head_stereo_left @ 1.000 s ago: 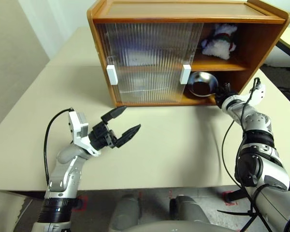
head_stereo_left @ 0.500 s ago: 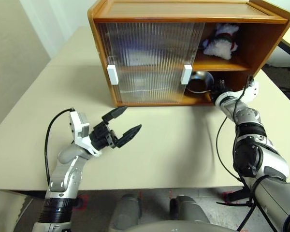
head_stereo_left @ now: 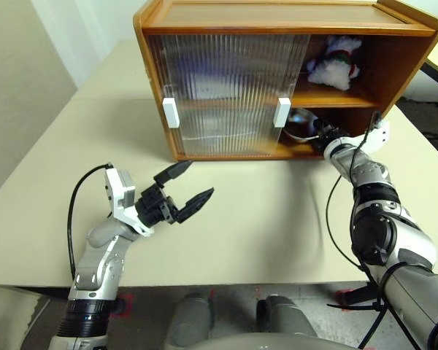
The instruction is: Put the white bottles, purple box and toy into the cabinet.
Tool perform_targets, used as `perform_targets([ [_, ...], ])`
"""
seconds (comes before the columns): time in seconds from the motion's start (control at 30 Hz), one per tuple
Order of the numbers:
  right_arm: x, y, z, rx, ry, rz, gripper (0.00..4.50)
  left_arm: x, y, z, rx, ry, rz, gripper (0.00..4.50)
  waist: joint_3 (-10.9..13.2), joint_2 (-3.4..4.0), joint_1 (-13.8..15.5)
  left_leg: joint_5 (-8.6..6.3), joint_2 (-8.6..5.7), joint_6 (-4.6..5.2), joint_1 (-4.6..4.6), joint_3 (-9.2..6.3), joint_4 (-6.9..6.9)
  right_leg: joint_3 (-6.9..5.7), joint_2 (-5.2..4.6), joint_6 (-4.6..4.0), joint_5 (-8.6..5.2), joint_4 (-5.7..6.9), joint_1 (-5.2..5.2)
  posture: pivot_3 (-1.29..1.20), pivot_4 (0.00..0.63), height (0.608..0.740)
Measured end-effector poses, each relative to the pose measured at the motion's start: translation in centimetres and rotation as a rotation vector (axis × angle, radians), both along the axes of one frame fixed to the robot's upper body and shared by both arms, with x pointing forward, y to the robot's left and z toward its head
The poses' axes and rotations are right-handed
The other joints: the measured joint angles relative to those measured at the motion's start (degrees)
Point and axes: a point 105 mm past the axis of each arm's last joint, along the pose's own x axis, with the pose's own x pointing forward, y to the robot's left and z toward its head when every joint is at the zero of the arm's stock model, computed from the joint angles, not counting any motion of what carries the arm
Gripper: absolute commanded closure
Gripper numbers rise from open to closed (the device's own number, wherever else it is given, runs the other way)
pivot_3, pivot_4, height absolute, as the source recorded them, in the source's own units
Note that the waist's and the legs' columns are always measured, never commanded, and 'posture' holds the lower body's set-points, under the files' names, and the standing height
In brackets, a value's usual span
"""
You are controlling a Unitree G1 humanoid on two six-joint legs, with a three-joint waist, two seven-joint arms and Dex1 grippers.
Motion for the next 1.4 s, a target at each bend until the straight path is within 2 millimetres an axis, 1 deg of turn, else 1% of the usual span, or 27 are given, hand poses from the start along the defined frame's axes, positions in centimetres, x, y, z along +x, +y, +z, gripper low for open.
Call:
perform_targets([
  [0.07, -0.5, -0.1, -0.4, -0.020, 0.002, 0.008, 0.03, 0.0, 0.0, 0.0, 0.001, 0.000, 0.000, 0.00, 0.0, 0.01, 0.0, 0.00, 0.00, 0.00, -0.01, 0.00, 0.00, 0.00, -0.02, 0.00, 0.00, 0.00, 0.00, 0.23, 0.000, 0.740],
  [0.13, -1.6, 0.0, -0.9, -0.077, 0.004, 0.035, 0.03, 0.0, 0.0, 0.0, 0.002, 0.000, -0.001, 0.00, 0.0, 0.03, 0.1, 0.00, 0.01, -0.01, -0.03, -0.03, -0.01, -0.02, -0.04, 0.00, 0.00, -0.01, -0.01, 0.23, 0.000, 0.740],
  [0.2, -2.6, 0.1, -1.1, -0.135, -0.004, 0.062, 0.03, -0.1, 0.0, 0.0, 0.003, 0.002, -0.002, 0.00, -0.1, 0.10, 0.1, -0.01, 0.01, -0.01, -0.03, -0.03, -0.01, -0.01, -0.07, 0.00, 0.00, 0.00, -0.02, 0.23, 0.000, 0.740],
  [0.3, -4.6, 0.4, -1.6, -0.273, -0.012, 0.096, 0.03, -0.1, 0.0, -0.1, 0.003, 0.004, -0.002, 0.00, -0.1, 0.10, 0.2, -0.02, 0.02, -0.03, -0.01, -0.04, -0.01, -0.02, -0.11, 0.00, -0.01, 0.02, -0.02, 0.23, 0.000, 0.740],
  [0.37, -5.9, 1.0, -2.2, -0.353, -0.015, 0.124, 0.03, -0.2, 0.1, -0.2, 0.003, 0.008, 0.000, 0.00, -0.1, 0.13, 0.1, -0.02, 0.02, -0.03, 0.00, -0.03, -0.01, -0.01, -0.10, 0.00, -0.02, 0.04, -0.02, 0.23, 0.000, 0.740],
  [0.43, -6.9, 1.4, -2.7, -0.394, -0.014, 0.136, 0.03, -0.2, 0.1, -0.2, 0.002, 0.009, 0.000, 0.00, -0.1, 0.13, 0.0, -0.02, 0.03, -0.03, 0.03, 0.00, 0.01, 0.00, -0.07, -0.01, -0.01, 0.06, -0.02, 0.22, 0.000, 0.740],
  [0.5, -7.5, 1.4, -2.4, -0.440, -0.030, 0.127, 0.03, -0.2, 0.0, -0.2, 0.000, 0.010, -0.001, 0.00, -0.1, 0.14, -0.1, -0.01, 0.02, -0.02, 0.06, 0.06, 0.02, 0.02, -0.05, -0.02, -0.02, 0.06, -0.02, 0.22, 0.000, 0.740],
  [0.6, -7.8, 1.7, -1.1, -0.529, -0.096, 0.132, 0.03, -0.2, 0.0, -0.2, -0.001, 0.010, -0.001, 0.00, -0.1, 0.13, -0.1, -0.01, 0.02, -0.01, 0.09, 0.10, 0.05, 0.02, -0.03, -0.03, -0.03, 0.06, -0.02, 0.22, 0.000, 0.740],
  [0.63, -7.9, 2.1, -0.6, -0.563, -0.130, 0.154, 0.41, -0.2, 0.0, -0.3, -0.001, 0.010, -0.001, 0.00, -0.1, 0.13, -0.1, 0.00, 0.02, -0.01, 0.09, 0.10, 0.05, 0.01, -0.02, -0.03, -0.03, 0.05, -0.02, 0.22, 0.000, 0.740],
  [0.67, -8.0, 2.7, -0.3, -0.590, -0.161, 0.186, 0.58, -0.2, 0.0, -0.3, -0.001, 0.010, 0.000, 0.00, -0.1, 0.13, -0.1, 0.00, 0.02, 0.00, 0.09, 0.10, 0.06, 0.01, 0.00, -0.04, -0.04, 0.05, -0.02, 0.23, 0.000, 0.740],
  [0.83, -8.9, 7.3, 0.8, -0.668, -0.333, 0.409, 2.45, -0.1, 0.1, -0.2, -0.001, 0.008, 0.001, 0.00, -0.1, 0.12, 0.0, 0.00, 0.03, 0.00, 0.08, 0.08, 0.05, 0.00, 0.02, -0.06, -0.07, 0.05, -0.02, 0.23, 0.000, 0.740],
  [0.9, -9.3, 9.1, 1.7, -0.711, -0.412, 0.492, 3.24, -0.1, 0.1, -0.2, -0.001, 0.007, 0.003, 0.00, -0.1, 0.11, 0.1, 0.00, 0.02, 0.00, 0.08, 0.08, 0.06, -0.01, 0.00, -0.06, -0.07, 0.05, -0.02, 0.23, 0.000, 0.740],
  [0.97, -9.9, 10.8, 2.5, -0.753, -0.497, 0.575, 3.92, -0.1, 0.2, -0.2, -0.001, 0.004, 0.005, 0.00, -0.1, 0.07, 0.2, 0.00, 0.01, 0.00, 0.08, 0.07, 0.06, -0.02, 0.00, -0.05, -0.07, 0.04, -0.01, 0.23, 0.000, 0.740],
  [1.0, -10.1, 11.5, 2.7, -0.759, -0.525, 0.599, 4.31, -0.1, 0.2, -0.2, -0.001, 0.002, 0.006, 0.00, -0.2, 0.04, 0.2, 0.00, 0.02, 0.00, 0.08, 0.06, 0.06, -0.03, 0.00, -0.05, -0.07, 0.05, -0.01, 0.23, 0.000, 0.740],
  [1.03, -10.4, 12.2, 3.1, -0.766, -0.562, 0.626, 4.48, -0.1, 0.2, -0.1, -0.001, 0.000, 0.007, 0.00, -0.2, 0.03, 0.2, 0.00, 0.02, 0.00, 0.08, 0.05, 0.06, -0.04, 0.00, -0.05, -0.07, 0.05, -0.01, 0.23, 0.000, 0.740],
  [1.1, -10.6, 13.3, 3.8, -0.778, -0.623, 0.665, 4.48, -0.1, 0.2, -0.1, -0.001, -0.002, 0.008, 0.00, -0.2, 0.01, 0.3, 0.00, 0.02, 0.00, 0.09, 0.06, 0.07, -0.04, -0.01, -0.06, -0.06, 0.06, -0.01, 0.23, 0.000, 0.740],
  [1.17, -10.6, 13.9, 4.4, -0.787, -0.661, 0.679, 4.48, -0.1, 0.2, -0.1, -0.001, -0.003, 0.008, 0.00, -0.2, -0.03, 0.3, 0.00, 0.02, -0.01, 0.09, 0.06, 0.08, -0.04, -0.01, -0.06, -0.06, 0.07, -0.01, 0.23, 0.000, 0.740],
  [1.33, -9.7, 15.3, 6.8, -0.796, -0.732, 0.660, 4.48, -0.1, 0.3, -0.2, -0.002, -0.004, 0.011, 0.00, -0.2, -0.07, 0.3, -0.01, 0.03, -0.03, 0.10, 0.05, 0.07, -0.06, -0.01, -0.08, -0.05, 0.09, -0.02, 0.22, 0.000, 0.740],
  [1.4, -9.0, 15.6, 7.4, -0.797, -0.732, 0.637, 4.48, 0.0, 0.2, -0.2, -0.004, -0.005, 0.009, 0.00, -0.2, -0.08, 0.3, -0.02, 0.03, -0.04, 0.11, 0.06, 0.07, -0.06, -0.02, -0.09, -0.05, 0.09, -0.02, 0.22, 0.000, 0.740],
])
